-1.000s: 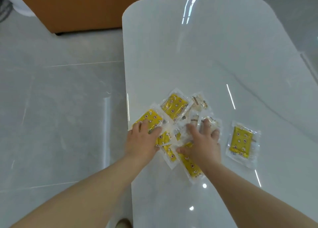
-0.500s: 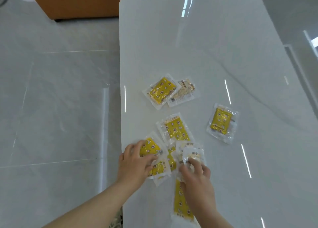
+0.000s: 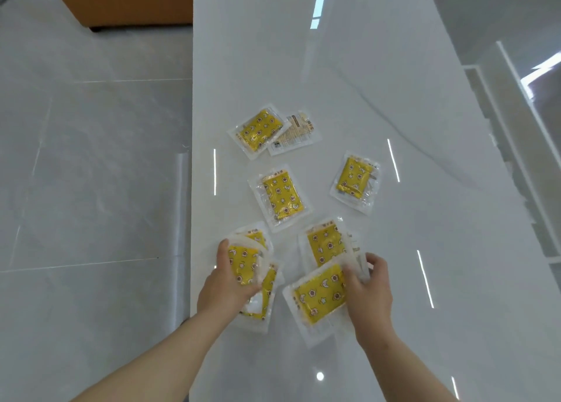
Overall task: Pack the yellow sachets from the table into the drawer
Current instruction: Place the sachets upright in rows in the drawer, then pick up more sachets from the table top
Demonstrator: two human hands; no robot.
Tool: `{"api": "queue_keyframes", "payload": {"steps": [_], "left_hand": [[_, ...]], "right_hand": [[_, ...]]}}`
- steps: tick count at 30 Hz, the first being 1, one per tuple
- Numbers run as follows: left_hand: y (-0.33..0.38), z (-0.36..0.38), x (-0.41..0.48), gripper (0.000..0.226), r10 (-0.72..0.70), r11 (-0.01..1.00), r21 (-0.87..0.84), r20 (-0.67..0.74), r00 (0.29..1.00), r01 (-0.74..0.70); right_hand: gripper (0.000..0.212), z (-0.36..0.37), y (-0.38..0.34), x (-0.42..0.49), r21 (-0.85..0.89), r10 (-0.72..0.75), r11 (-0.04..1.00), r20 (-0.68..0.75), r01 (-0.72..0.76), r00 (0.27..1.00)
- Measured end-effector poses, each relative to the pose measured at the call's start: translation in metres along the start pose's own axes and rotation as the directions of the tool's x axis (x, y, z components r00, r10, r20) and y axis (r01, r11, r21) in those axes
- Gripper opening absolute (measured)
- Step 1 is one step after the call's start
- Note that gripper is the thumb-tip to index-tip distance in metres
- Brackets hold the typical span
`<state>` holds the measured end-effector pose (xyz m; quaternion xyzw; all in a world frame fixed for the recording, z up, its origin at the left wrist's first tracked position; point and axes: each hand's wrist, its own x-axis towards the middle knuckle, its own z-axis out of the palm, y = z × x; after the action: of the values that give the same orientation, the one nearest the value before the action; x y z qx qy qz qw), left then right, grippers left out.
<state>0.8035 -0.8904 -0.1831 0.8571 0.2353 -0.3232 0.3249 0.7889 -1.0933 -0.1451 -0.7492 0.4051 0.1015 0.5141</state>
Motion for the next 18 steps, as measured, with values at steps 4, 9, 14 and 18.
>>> {"api": "queue_keyframes", "payload": {"steps": [4, 9, 14, 18], "left_hand": [[-0.002, 0.005, -0.018, 0.078, -0.055, 0.968, -0.243, 0.030, 0.998, 0.060], [0.001, 0.014, -0.034, 0.054, 0.004, 0.986, 0.167, -0.148, 0.989, 0.021], [0.023, 0.030, -0.048, 0.043, 0.166, 0.982, -0.046, -0.241, 0.956, -0.182], [0.006, 0.027, -0.031, 0.068, -0.258, 0.965, -0.108, -0.254, 0.932, 0.238]], "right_hand": [[0.010, -0.011, 0.015, -0.008, 0.037, 0.081, 0.996, -0.041, -0.079, 0.996], [0.019, -0.018, 0.027, -0.011, 0.012, 0.126, 0.992, -0.113, -0.125, 0.986], [0.031, -0.012, 0.038, -0.011, -0.049, 0.190, 0.980, -0.085, -0.195, 0.978], [0.030, -0.006, 0.044, -0.020, -0.064, 0.206, 0.976, -0.055, -0.209, 0.977]]}}
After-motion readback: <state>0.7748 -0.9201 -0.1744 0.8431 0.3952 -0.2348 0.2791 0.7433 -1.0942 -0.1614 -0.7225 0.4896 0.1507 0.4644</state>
